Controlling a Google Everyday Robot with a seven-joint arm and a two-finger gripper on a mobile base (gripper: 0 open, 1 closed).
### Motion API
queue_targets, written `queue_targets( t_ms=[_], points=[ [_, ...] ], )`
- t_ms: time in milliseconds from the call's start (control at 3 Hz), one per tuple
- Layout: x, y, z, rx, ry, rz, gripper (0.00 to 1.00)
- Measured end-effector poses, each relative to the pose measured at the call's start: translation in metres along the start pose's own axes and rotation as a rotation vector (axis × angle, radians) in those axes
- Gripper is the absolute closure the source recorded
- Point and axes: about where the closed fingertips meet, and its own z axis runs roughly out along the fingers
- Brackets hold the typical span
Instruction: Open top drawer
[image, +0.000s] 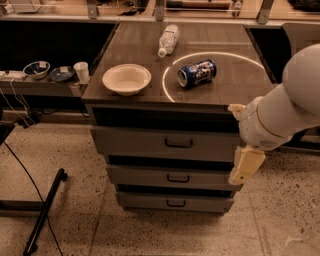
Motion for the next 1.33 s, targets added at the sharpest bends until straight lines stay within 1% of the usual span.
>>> queue_targets(
  t_ms=[333, 667, 1000, 1333],
  points=[
    [-0.005, -0.006, 0.045, 0.029, -0.007, -0.085, 0.0],
    [-0.013, -0.011, 0.079, -0.002, -0.024, -0.212, 0.0],
    [-0.014, -0.014, 0.107, -0.086, -0.091, -0.276, 0.0],
    [-0.015, -0.017, 0.134, -0.15, -0.123, -0.297, 0.0]
  ],
)
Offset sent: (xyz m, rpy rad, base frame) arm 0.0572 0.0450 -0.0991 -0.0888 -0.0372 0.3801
